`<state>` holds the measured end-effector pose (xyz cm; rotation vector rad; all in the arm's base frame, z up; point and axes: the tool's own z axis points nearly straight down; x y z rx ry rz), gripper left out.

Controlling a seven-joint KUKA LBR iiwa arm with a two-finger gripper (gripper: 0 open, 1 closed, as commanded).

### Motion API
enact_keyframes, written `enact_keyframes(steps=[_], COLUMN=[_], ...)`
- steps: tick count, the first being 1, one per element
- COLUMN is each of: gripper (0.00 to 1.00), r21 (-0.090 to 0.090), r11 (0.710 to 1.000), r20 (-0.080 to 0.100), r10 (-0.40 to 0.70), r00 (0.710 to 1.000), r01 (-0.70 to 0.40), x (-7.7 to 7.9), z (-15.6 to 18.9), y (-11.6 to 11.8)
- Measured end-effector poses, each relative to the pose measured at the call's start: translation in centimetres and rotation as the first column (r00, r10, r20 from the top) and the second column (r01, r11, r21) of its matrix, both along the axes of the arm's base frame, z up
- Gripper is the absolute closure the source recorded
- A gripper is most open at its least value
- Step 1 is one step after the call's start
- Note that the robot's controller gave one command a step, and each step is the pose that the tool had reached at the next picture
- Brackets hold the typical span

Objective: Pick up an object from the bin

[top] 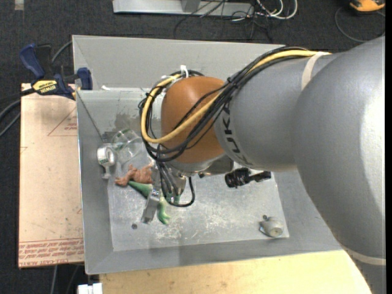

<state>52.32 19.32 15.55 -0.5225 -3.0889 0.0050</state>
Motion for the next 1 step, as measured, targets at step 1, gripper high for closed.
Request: enact_keyframes(steps=[1], gripper=[0.00], r21=[0.003], r11=[0.886], r20=[0.010], r10=[0.463], r00=[0.886], r01=[-0.463], x=[2.91], z=[-5.00], y=[-1.57])
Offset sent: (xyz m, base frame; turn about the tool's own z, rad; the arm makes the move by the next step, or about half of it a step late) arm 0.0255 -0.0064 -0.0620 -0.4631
